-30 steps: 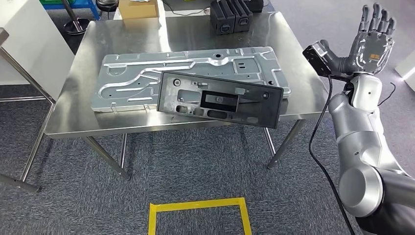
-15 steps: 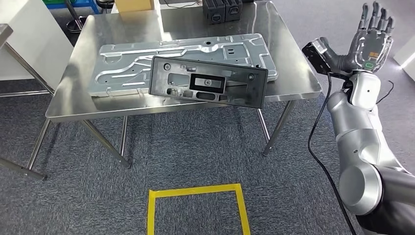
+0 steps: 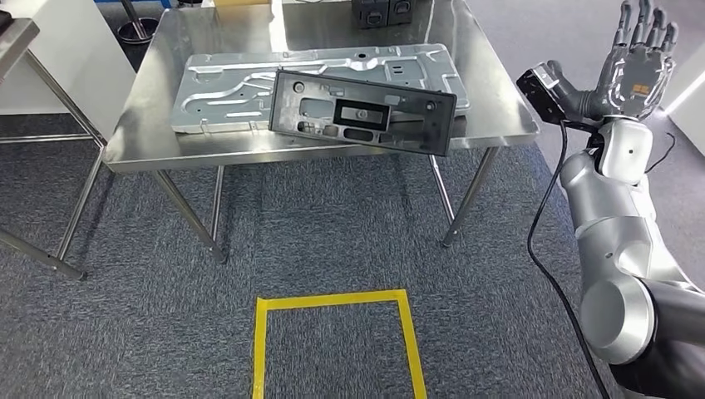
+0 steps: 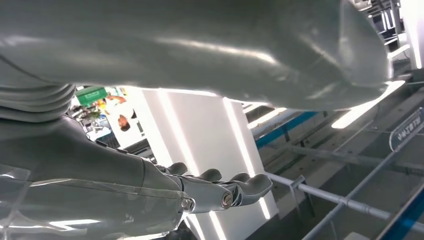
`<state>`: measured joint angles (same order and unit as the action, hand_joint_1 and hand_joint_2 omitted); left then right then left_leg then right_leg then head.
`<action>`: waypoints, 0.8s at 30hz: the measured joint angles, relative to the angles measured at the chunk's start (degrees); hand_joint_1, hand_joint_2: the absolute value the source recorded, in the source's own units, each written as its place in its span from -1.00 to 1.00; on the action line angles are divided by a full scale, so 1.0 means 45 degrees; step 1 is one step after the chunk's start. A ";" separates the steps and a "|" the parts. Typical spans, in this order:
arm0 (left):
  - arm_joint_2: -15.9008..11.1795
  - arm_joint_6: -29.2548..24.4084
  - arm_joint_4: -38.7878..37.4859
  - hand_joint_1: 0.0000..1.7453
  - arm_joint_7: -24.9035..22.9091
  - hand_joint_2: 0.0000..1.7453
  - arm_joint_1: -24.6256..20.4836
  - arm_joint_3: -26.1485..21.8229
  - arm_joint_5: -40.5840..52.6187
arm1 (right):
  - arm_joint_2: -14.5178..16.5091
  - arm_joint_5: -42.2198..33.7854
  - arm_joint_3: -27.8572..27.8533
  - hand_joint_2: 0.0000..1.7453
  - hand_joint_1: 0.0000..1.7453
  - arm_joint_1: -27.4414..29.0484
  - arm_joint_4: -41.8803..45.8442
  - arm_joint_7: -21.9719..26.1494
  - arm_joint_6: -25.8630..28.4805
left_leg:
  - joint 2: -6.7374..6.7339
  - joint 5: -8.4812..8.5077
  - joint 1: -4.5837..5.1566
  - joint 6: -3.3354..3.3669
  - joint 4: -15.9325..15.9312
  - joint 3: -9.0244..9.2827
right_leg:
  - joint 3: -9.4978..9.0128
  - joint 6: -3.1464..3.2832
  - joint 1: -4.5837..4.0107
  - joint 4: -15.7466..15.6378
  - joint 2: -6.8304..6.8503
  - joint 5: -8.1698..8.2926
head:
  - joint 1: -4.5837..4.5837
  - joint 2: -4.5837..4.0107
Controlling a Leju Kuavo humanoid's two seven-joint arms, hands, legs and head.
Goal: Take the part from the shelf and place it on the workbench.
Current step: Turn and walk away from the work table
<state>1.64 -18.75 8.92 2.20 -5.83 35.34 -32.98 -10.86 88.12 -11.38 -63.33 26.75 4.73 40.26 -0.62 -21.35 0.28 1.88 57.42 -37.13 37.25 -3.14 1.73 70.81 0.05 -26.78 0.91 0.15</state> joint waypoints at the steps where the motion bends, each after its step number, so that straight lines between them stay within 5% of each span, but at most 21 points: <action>1: -0.0005 -0.0006 0.0000 -1.00 0.0004 -1.00 -0.0001 0.0000 -0.0005 | 0.0002 -0.0001 0.0028 -1.00 -1.00 -0.0032 0.0002 -0.0023 0.0001 | 0.0010 0.0081 0.0006 -0.0066 0.0128 -0.0189 | -0.0749 -0.0022 0.0011 -0.0948 -0.0005 -0.0131 | 0.0001 0.0000; 3: -0.0020 -0.0021 0.0000 -1.00 0.0018 -1.00 -0.0001 -0.0001 -0.0008 | 0.0006 -0.0011 0.0087 -1.00 -1.00 -0.0092 0.0006 -0.0064 0.0002 | 0.0030 0.0257 0.0040 -0.0210 0.0298 -0.0412 | -0.1741 0.0095 -0.0017 -0.2383 -0.0005 -0.0688 | 0.0004 0.0000; 6: -0.0032 -0.0034 0.0000 -1.00 0.0032 -1.00 0.0067 -0.0001 -0.0017 | 0.0009 -0.0062 0.0135 -1.00 -1.00 -0.0106 -0.0040 -0.0112 -0.0002 | 0.0052 0.0479 0.0012 -0.0442 0.0309 -0.0611 | -0.1633 0.0460 -0.0081 -0.2709 0.0043 -0.0612 | -0.0006 0.0000; 8: -0.0035 -0.0056 0.0000 -1.00 0.0032 -1.00 0.0133 0.0000 -0.0042 | 0.0010 -0.0118 0.0149 -1.00 -1.00 -0.0114 -0.0083 -0.0154 -0.0005 | 0.0071 -0.0327 -0.0051 -0.0587 0.0918 -0.0916 | -0.1298 0.0680 -0.0058 -0.2729 0.0085 -0.0281 | 0.0007 0.0000; 10: -0.0033 -0.0074 0.0000 -1.00 0.0043 -1.00 0.0142 0.0000 -0.0081 | 0.0010 -0.0188 0.0151 -1.00 -1.00 -0.0118 -0.0097 -0.0202 -0.0005 | 0.0074 -0.1723 -0.0101 -0.0690 0.2441 -0.1298 | -0.0890 0.0787 -0.0082 -0.2718 0.0089 0.0055 | 0.0022 0.0000; 11: -0.0032 -0.0079 0.0000 -1.00 0.0051 -1.00 0.0137 0.0000 -0.0100 | 0.0008 -0.0236 0.0149 -1.00 -1.00 -0.0106 -0.0107 -0.0221 -0.0005 | 0.0072 -0.2137 -0.0114 -0.0722 0.3269 -0.1414 | -0.0672 0.0791 -0.0100 -0.2708 0.0084 0.0221 | 0.0027 0.0000; 13: -0.0034 -0.0098 0.0000 -1.00 0.0067 -1.00 0.0129 0.0000 -0.0123 | -0.0007 -0.0361 0.0140 -1.00 -1.00 -0.0043 -0.0129 -0.0238 -0.0005 | 0.0072 -0.2023 -0.0119 -0.0725 0.4100 -0.1221 | -0.0242 0.0768 -0.0126 -0.2685 0.0071 0.0543 | 0.0027 -0.0001; 15: -0.0035 -0.0129 0.0000 -1.00 0.0079 -1.00 0.0134 0.0000 -0.0145 | -0.0030 -0.0562 0.0080 -1.00 -1.00 0.0074 -0.0120 -0.0227 -0.0002 | 0.0087 -0.1372 -0.0102 -0.0613 0.3263 -0.0226 | 0.0107 0.0717 -0.0140 -0.2669 0.0044 0.0832 | 0.0027 -0.0001; 18: -0.0078 -0.0171 0.0000 -1.00 0.0101 -1.00 0.0107 -0.0004 -0.0165 | -0.0079 -0.0930 -0.0200 -1.00 -1.00 0.0329 -0.0003 -0.0056 0.0003 | 0.0124 -0.1702 0.0007 -0.0351 0.0585 0.1690 | 0.0363 0.0532 -0.0154 -0.2691 0.0058 0.1203 | 0.0016 0.0000; 21: -0.0090 -0.0210 0.0000 -1.00 0.0092 -1.00 0.0118 -0.0005 -0.0195 | -0.0117 -0.1426 -0.0660 -1.00 -1.00 0.0696 0.0114 0.0367 0.0000 | 0.0112 -0.1666 0.0048 -0.0140 -0.0122 0.1859 | 0.0398 0.0287 -0.0117 -0.2863 0.0110 0.1531 | 0.0012 0.0000; 22: -0.0089 -0.0220 0.0000 -1.00 0.0080 -1.00 0.0123 -0.0005 -0.0211 | -0.0118 -0.1600 -0.0888 -1.00 -1.00 0.0842 0.0153 0.0557 0.0000 | 0.0088 -0.1489 0.0021 -0.0026 -0.0197 0.1771 | 0.0464 0.0233 -0.0114 -0.2774 0.0097 0.1351 | 0.0001 0.0000; 24: -0.0089 -0.0240 0.0000 -1.00 0.0047 -1.00 0.0136 -0.0005 -0.0260 | -0.0109 -0.1963 -0.1502 -1.00 -1.00 0.1134 0.0226 0.1024 0.0000 | 0.0034 -0.1109 -0.0031 0.0163 -0.0311 0.1505 | 0.0764 0.0172 -0.0099 -0.1870 0.0055 0.0266 | -0.0043 -0.0001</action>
<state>1.24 -19.84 8.92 2.41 -5.22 35.32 -34.15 -11.35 79.29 -18.14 -58.22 27.77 9.34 40.26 -0.47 -26.34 0.14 2.61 56.02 -30.36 40.69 -2.36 1.28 62.39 0.30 -25.58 0.72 0.15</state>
